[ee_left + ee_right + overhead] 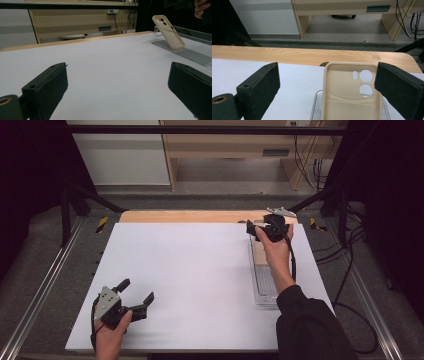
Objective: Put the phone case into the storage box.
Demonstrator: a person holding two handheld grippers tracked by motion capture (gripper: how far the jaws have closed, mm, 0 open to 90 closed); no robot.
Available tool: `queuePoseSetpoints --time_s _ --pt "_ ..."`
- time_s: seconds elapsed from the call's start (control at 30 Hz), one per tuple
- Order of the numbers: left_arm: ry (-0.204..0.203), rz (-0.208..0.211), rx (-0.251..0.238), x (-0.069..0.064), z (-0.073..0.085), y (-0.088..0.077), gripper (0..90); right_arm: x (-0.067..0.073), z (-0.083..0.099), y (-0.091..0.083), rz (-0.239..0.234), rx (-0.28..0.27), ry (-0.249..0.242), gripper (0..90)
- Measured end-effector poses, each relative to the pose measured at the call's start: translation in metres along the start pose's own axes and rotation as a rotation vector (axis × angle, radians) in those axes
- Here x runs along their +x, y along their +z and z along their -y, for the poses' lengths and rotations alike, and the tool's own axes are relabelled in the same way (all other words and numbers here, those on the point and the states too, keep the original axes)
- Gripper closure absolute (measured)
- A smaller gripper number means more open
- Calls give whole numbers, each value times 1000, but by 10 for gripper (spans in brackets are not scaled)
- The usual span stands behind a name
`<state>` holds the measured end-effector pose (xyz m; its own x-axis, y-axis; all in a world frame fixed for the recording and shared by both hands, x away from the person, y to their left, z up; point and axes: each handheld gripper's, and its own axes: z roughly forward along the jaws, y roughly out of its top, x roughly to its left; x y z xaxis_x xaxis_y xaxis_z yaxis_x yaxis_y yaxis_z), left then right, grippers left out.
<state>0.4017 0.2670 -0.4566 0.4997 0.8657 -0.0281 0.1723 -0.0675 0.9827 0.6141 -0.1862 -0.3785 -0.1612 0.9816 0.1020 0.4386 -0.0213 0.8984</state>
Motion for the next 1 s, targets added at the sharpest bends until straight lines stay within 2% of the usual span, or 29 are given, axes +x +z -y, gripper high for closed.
queuePoseSetpoints --time_s 0.5,1.0 --pt "-2 -2 6 1 1 0 27 -5 -2 -4 -18 -9 3 65" --pt "-4 -1 2 2 1 1 27 -2 -8 -14 -43 -51 6 65"
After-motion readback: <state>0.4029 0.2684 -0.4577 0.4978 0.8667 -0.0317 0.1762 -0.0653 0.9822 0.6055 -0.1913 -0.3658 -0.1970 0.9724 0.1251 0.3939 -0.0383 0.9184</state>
